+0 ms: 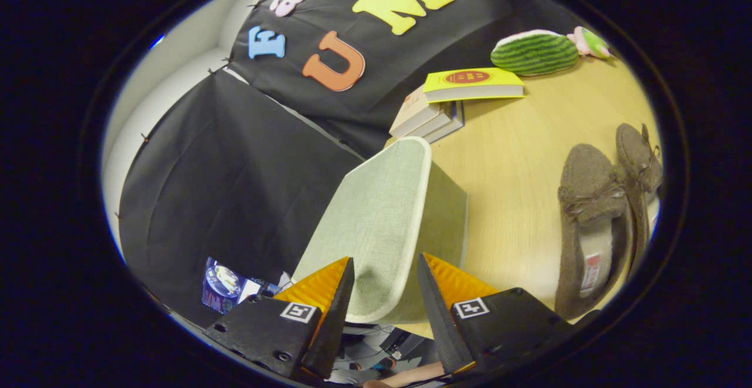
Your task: Open the storage box then place both shoes into the box .Put the left shoe in first, then the right shoe, with the right side of both shoes facing outward in a uniform manner.
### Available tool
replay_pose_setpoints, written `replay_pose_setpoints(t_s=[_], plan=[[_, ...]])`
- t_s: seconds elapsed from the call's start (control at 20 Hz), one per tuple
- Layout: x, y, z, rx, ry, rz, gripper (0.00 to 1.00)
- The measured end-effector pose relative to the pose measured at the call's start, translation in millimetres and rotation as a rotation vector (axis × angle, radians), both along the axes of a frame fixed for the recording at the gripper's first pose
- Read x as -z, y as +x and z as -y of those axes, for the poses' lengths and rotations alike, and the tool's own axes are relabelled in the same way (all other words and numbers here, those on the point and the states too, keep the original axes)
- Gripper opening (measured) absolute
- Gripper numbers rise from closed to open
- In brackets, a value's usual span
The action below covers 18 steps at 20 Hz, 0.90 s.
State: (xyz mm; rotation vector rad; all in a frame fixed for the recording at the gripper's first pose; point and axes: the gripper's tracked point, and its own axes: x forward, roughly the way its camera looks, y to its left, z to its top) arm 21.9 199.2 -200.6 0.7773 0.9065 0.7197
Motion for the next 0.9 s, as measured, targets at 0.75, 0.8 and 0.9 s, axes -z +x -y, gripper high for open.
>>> replay_pose_setpoints(t_s=[0.75, 0.8, 0.9], plan=[[-60.5, -7.9, -12.1, 0.039, 0.166, -0.046, 0.06], [-68.5, -8.3, -17.8, 0.031, 0.169, -0.026, 0.06], [-85.4, -5.2, -27.2, 0.024, 0.160, 0.028, 0.06]])
